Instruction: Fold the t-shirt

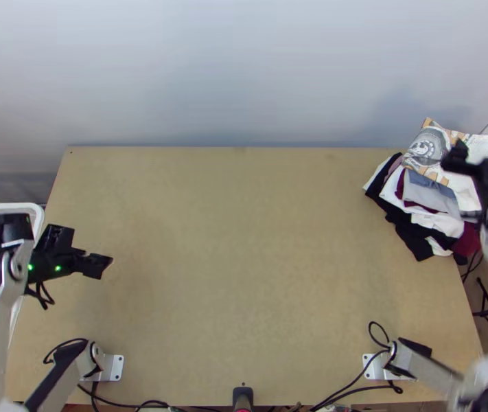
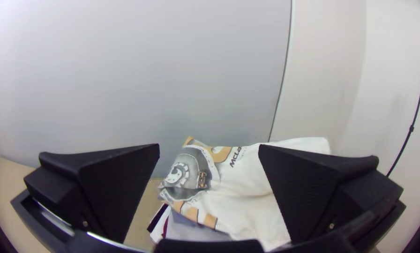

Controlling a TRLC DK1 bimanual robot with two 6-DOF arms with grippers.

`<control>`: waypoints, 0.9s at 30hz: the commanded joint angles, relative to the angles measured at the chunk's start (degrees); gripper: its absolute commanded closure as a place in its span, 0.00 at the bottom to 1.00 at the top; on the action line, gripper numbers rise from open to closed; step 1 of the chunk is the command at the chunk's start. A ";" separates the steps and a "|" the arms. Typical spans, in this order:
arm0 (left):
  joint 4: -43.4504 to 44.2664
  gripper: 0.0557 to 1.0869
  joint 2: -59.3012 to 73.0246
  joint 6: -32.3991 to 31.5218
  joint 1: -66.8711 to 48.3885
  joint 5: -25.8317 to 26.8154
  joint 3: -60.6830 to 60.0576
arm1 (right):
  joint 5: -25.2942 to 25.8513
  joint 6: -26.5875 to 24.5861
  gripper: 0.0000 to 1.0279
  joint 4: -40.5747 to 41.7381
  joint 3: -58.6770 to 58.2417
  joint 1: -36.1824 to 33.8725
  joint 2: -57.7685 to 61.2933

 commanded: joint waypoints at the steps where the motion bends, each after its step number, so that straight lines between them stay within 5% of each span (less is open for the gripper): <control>1: 18.55 0.04 -17.55 -3.07 -4.71 -13.05 -9.57 | 0.16 -0.78 0.05 7.15 -20.44 4.71 -27.46; 6: 32.70 0.04 -34.33 -5.00 -4.45 -12.70 -23.81 | 6.31 -4.91 0.05 16.99 -34.68 12.88 -42.66; 12: 44.04 0.04 -47.61 -4.65 -4.53 -11.64 -38.58 | 6.40 -5.88 0.05 22.44 -51.03 18.25 -57.34; 15: 46.85 0.04 -49.36 -6.94 -4.71 -10.06 -42.09 | 7.01 -5.97 0.05 20.15 -57.44 20.88 -66.57; 23: 47.38 0.04 -53.67 -9.22 -6.47 -9.44 -46.66 | 9.30 0.19 0.04 13.65 -59.73 20.62 -66.48; 27: 47.38 0.04 -53.67 -9.22 -6.47 -9.44 -49.04 | 9.47 -1.22 0.04 12.68 -66.06 19.30 -66.48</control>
